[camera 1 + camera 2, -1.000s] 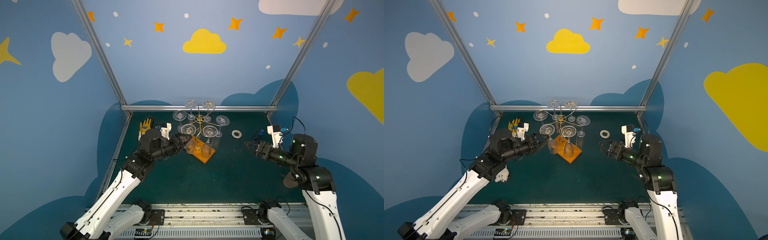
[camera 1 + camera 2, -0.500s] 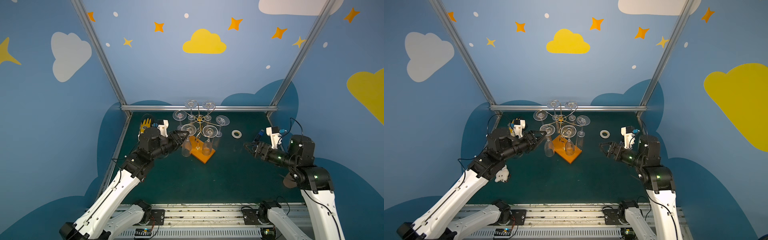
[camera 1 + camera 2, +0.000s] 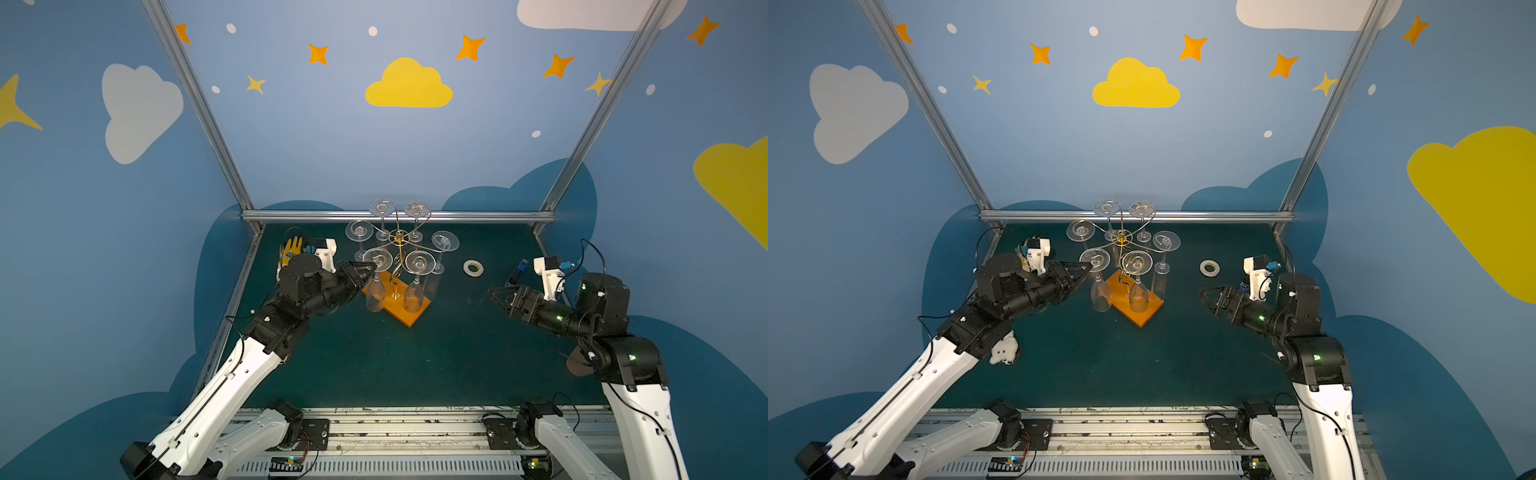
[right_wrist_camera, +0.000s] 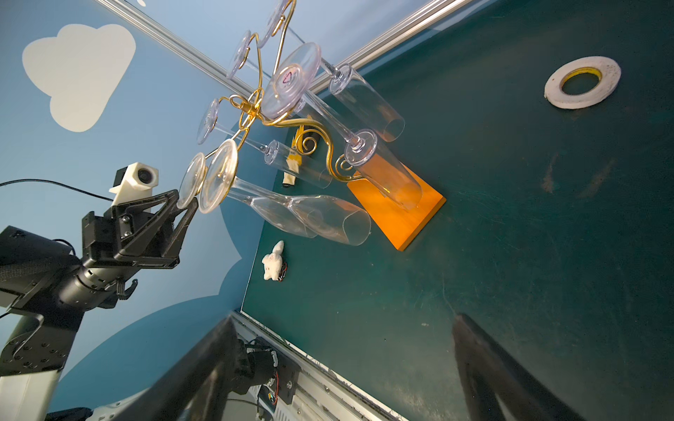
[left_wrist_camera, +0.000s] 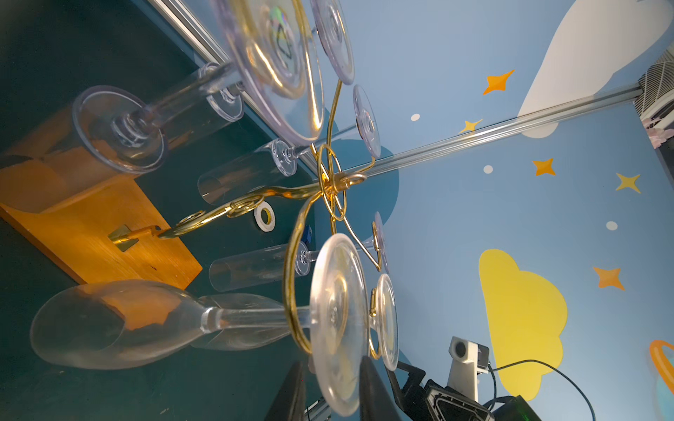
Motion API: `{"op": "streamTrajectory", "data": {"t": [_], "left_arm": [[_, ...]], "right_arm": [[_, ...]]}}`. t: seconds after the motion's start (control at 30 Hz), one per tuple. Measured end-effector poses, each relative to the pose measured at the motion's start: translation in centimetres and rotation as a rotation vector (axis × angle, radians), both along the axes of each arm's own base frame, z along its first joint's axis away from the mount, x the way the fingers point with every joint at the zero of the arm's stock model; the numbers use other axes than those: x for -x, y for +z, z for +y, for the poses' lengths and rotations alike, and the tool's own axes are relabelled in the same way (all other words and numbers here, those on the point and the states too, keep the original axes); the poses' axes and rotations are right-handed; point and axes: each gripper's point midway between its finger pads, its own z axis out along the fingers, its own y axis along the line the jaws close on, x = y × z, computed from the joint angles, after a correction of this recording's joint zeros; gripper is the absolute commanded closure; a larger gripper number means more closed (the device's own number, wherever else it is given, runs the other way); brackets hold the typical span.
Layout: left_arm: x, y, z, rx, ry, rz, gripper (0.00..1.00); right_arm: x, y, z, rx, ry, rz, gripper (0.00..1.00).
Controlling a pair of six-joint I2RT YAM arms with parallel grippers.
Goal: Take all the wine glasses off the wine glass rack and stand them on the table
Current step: 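Move the left gripper toward the glass rack while the right gripper approaches, then close the left gripper on the stem of a hanging clear wine glass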
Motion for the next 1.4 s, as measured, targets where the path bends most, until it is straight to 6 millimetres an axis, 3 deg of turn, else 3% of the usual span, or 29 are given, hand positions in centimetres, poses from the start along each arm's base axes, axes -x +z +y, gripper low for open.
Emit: {"op": "streamTrajectory", "data": {"t": [0.33, 0.6, 1.4], "left_arm": [[0.0, 0.2, 0.0, 0.007, 0.001, -0.005, 0.84], [-0.1, 0.5, 0.0, 0.016, 0.004, -0.014, 0.97], [0.1, 0.3, -0.1, 0.054, 0.008, 0.021, 0.97]], "right_arm": [[0.2, -0.5, -0.3, 0.009, -0.018, 0.007, 0.10], [0.2, -0.9, -0.4, 0.012, -0.023, 0.020, 0.10], [0.2, -1.1, -0.6, 0.007, -0.042, 0.033, 0.10]]}}
